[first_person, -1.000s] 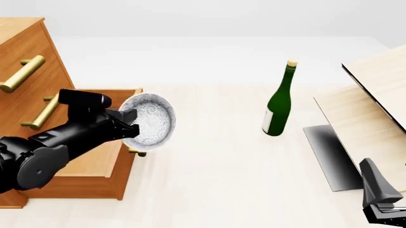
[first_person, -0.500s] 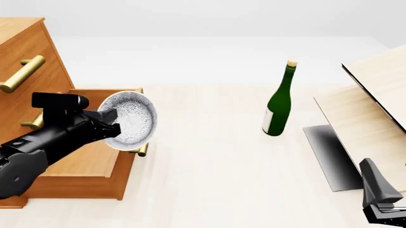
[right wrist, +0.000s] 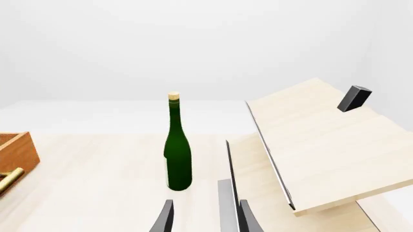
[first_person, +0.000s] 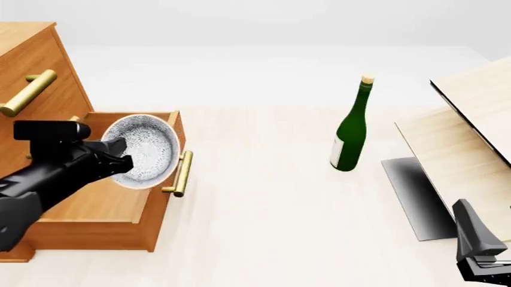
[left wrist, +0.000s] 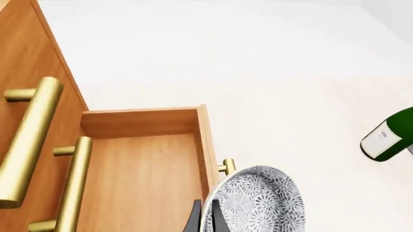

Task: Put the bowl in the bottom drawer of the cabinet and close it.

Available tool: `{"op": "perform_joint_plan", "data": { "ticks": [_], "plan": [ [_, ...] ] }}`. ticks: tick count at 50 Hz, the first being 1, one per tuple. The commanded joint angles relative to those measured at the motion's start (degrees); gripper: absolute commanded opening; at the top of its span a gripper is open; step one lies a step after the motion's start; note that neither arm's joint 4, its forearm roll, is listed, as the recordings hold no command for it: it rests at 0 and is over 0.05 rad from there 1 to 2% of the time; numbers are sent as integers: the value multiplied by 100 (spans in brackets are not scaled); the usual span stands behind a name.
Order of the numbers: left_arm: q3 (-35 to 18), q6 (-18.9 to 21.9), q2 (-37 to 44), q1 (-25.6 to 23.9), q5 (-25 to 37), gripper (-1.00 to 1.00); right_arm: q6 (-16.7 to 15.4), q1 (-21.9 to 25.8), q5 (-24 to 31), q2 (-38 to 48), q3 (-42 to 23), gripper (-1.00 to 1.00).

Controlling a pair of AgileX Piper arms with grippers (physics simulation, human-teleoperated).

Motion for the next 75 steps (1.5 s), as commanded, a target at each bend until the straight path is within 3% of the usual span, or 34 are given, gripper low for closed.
{"op": "perform_joint_plan", "data": {
  "ticks": [1, 21, 39, 70, 71, 75],
  "plan": [
    [46, -13, -108, 331, -26, -100, 1, -1, 2, -2, 2, 100],
    [230, 290, -189, 912, -203, -100, 1, -1, 2, -2, 2, 100],
    [323, 250, 66, 1291, -516, -100, 1, -1, 2, -2, 2, 100],
    [286, 458, 1097, 1630, -1197, -100, 1, -1, 2, -2, 2, 100],
    [310, 407, 1595, 1704, -1498, -100, 1, -1, 2, -2, 2, 100],
    [340, 412, 1636, 1714, -1555, -100, 1, -1, 2, -2, 2, 100]
  ]
}}
